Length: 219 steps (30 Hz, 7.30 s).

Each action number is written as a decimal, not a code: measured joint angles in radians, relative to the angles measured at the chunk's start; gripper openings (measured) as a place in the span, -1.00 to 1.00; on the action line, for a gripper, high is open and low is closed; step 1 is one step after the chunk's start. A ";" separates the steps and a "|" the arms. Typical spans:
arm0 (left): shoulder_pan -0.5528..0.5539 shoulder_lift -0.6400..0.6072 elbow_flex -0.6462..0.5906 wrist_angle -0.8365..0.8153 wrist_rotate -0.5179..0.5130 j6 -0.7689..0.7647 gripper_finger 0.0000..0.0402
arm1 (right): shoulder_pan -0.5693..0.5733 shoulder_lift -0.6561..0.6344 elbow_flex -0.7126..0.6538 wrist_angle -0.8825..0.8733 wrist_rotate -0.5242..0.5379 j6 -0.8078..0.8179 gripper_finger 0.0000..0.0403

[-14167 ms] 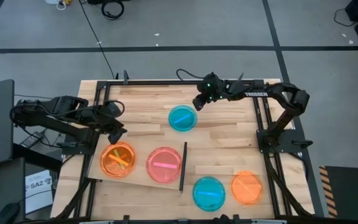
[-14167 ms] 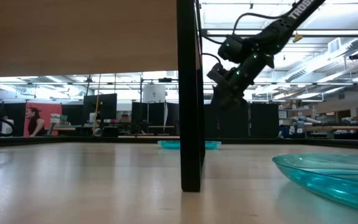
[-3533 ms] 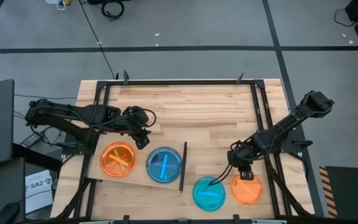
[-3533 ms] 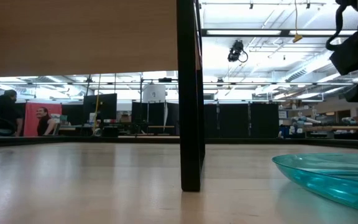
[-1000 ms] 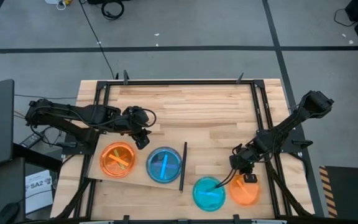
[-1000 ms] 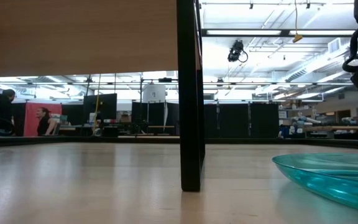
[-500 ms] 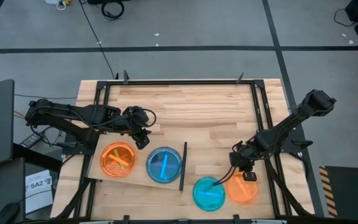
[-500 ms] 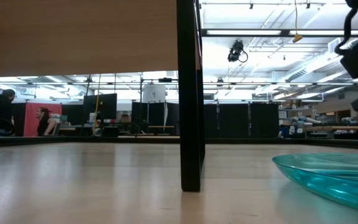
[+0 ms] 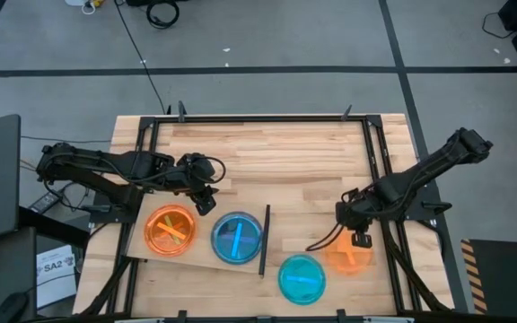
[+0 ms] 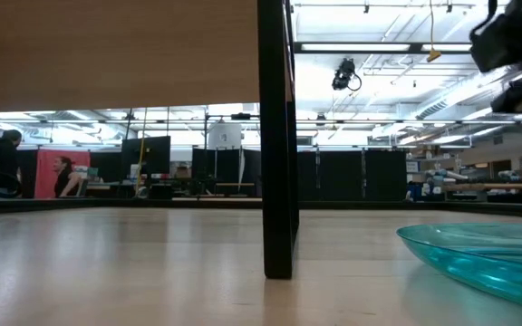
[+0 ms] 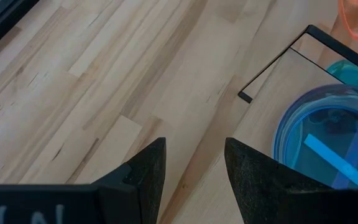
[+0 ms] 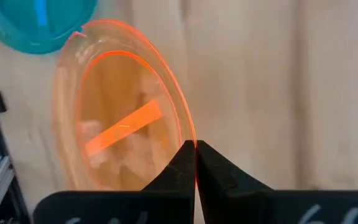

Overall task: Place and stack plates onto a shelf
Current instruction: Stack the orange plate on top of the other orange plate on the shelf

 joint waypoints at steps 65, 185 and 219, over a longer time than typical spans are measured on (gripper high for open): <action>0.001 0.000 0.000 0.089 -0.168 -0.037 -0.14 | -0.588 0.299 0.190 0.965 0.653 -0.273 -0.96; 0.158 0.062 0.001 0.148 -0.443 -0.110 -0.95 | -0.574 0.388 0.190 1.410 0.615 -0.180 -0.59; 0.157 0.062 0.000 0.150 -0.417 -0.096 -0.94 | -0.579 0.130 0.190 1.114 0.574 -0.512 -0.29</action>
